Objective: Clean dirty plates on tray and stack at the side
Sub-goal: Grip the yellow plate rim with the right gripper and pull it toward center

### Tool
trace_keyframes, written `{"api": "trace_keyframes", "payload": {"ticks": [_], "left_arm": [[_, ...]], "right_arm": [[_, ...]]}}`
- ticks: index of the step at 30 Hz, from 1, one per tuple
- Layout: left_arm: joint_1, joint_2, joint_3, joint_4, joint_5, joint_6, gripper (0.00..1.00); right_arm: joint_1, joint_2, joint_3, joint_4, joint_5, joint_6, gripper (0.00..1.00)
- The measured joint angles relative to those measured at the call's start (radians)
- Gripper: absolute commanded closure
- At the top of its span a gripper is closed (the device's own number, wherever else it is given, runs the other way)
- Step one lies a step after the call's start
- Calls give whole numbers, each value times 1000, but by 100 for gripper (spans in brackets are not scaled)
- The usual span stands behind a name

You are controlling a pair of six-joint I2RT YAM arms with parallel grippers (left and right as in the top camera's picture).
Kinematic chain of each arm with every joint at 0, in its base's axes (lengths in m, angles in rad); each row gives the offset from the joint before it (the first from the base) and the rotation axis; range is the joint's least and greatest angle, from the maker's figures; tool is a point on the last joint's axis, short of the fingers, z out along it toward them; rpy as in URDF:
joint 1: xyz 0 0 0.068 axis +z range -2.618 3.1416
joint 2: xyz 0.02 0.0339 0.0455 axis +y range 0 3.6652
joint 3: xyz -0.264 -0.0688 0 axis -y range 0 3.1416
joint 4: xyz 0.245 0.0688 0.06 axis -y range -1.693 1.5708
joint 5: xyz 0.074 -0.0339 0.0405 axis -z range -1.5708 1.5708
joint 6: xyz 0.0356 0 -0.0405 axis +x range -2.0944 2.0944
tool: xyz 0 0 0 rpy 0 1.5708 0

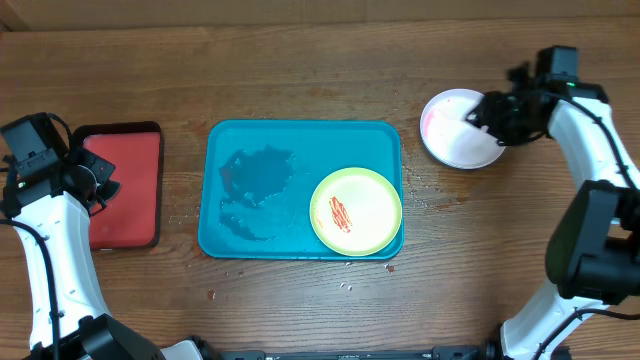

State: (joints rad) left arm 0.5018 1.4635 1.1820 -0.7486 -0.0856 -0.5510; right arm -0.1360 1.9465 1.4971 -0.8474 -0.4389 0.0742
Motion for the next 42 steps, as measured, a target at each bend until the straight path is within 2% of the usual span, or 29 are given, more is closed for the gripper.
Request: {"api": "trace_keyframes", "payload": {"ticks": [4, 8, 12, 18, 22, 28, 33, 35, 39, 42], "left_arm": [[0, 0, 0, 0, 0, 0, 96], [0, 0, 0, -1, 1, 0, 96], [0, 0, 0, -2, 8, 0, 96], [0, 0, 0, -3, 16, 0, 96], [0, 0, 0, -2, 16, 0, 96], [0, 0, 0, 0, 16, 0, 96], [0, 0, 0, 0, 22, 0, 96], [0, 0, 0, 0, 23, 0, 96], [0, 0, 0, 0, 23, 0, 96], [0, 0, 0, 0, 34, 0, 96]], "right_arm": [[108, 0, 0, -25, -67, -155, 29], [250, 6, 0, -24, -21, -254, 28], [370, 32, 0, -20, 66, -288, 29], [488, 109, 0, -21, 230, -253, 28], [526, 142, -1, -39, 281, -226, 36], [563, 145, -2, -127, 308, -208, 41], [575, 145, -2, -217, 315, -201, 42], [575, 145, -2, -237, 315, -198, 53], [575, 145, -2, -234, 307, -154, 69], [575, 145, -2, -214, 296, -109, 72]]}}
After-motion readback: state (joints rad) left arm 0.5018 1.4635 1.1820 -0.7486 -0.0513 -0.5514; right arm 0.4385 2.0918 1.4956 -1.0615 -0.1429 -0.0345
